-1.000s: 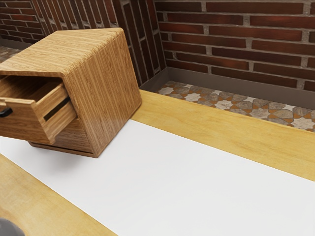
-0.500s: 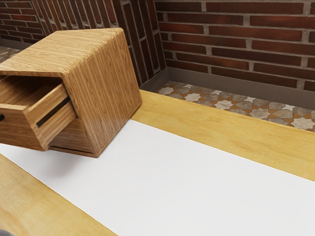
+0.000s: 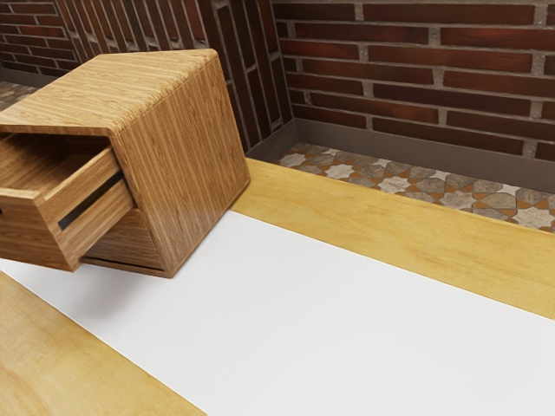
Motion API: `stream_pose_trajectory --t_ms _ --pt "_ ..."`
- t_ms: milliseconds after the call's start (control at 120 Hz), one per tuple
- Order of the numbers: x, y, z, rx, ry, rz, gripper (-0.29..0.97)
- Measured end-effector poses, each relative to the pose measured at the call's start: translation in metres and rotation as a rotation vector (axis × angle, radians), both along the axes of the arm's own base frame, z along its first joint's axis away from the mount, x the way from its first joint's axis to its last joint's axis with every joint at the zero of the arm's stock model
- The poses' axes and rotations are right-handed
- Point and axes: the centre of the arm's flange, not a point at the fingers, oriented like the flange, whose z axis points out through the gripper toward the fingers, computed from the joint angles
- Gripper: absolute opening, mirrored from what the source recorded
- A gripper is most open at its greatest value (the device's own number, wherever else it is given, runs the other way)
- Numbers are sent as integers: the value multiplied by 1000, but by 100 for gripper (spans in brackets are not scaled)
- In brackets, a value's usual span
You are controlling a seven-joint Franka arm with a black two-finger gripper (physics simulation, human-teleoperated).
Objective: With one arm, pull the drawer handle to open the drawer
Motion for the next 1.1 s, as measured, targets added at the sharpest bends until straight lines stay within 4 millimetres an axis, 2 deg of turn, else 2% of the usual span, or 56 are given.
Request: stream_pose_trajectory --t_ms 533,758,867,900,967,1058,1100 --pt "-34 -9 4 2 -21 30 17" --pt "-32 -11 5 8 -14 24 17" --pt "-22 -20 12 23 -14 1 7" --pt "-21 -21 15 27 -15 -1 9" --pt "-18 -30 36 62 -3 -9 13" --pt "3 -71 111 193 121 -48 21" --pt "11 -90 134 229 184 -55 26"
